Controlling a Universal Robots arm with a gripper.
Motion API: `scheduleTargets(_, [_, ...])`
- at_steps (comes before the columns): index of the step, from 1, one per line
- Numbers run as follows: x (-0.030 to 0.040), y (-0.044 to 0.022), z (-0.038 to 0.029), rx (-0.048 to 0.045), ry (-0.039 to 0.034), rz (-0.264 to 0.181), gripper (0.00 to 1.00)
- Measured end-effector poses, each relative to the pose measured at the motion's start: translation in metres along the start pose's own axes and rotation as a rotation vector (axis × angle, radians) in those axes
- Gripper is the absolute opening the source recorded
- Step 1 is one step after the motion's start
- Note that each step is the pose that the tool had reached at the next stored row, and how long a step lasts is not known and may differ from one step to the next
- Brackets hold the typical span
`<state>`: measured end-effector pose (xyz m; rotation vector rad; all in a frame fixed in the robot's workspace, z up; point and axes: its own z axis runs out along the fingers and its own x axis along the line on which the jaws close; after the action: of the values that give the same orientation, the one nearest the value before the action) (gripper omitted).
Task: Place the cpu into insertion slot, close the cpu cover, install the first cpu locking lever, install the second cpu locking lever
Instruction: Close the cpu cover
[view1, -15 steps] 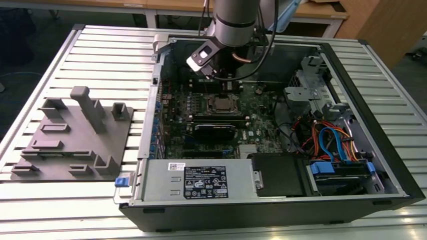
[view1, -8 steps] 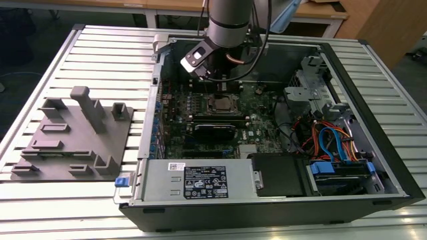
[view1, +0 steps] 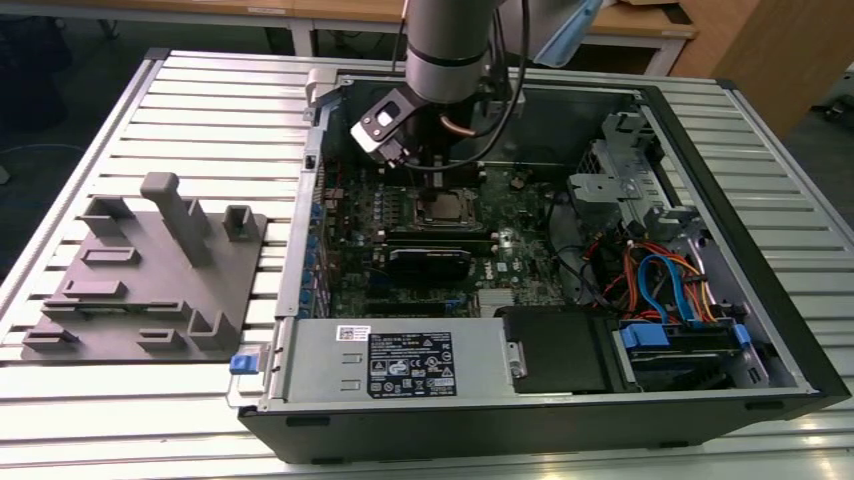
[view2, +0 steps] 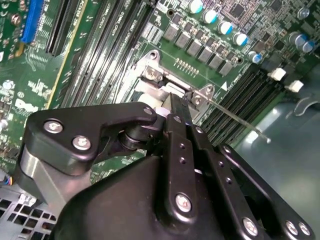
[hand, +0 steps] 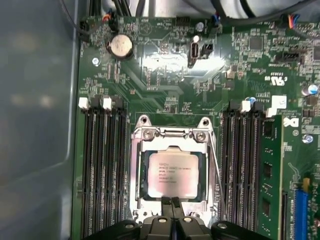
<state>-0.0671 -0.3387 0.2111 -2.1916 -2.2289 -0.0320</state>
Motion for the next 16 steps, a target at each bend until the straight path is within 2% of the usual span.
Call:
scheduleTargets(9, [-0.0002, -0.0013, 0.0092, 0.0014, 0.0004, 0.0, 0.1])
scheduleTargets(16, [-0.0002, -0.0013, 0.0109, 0.0017, 0.0011, 0.0, 0.1])
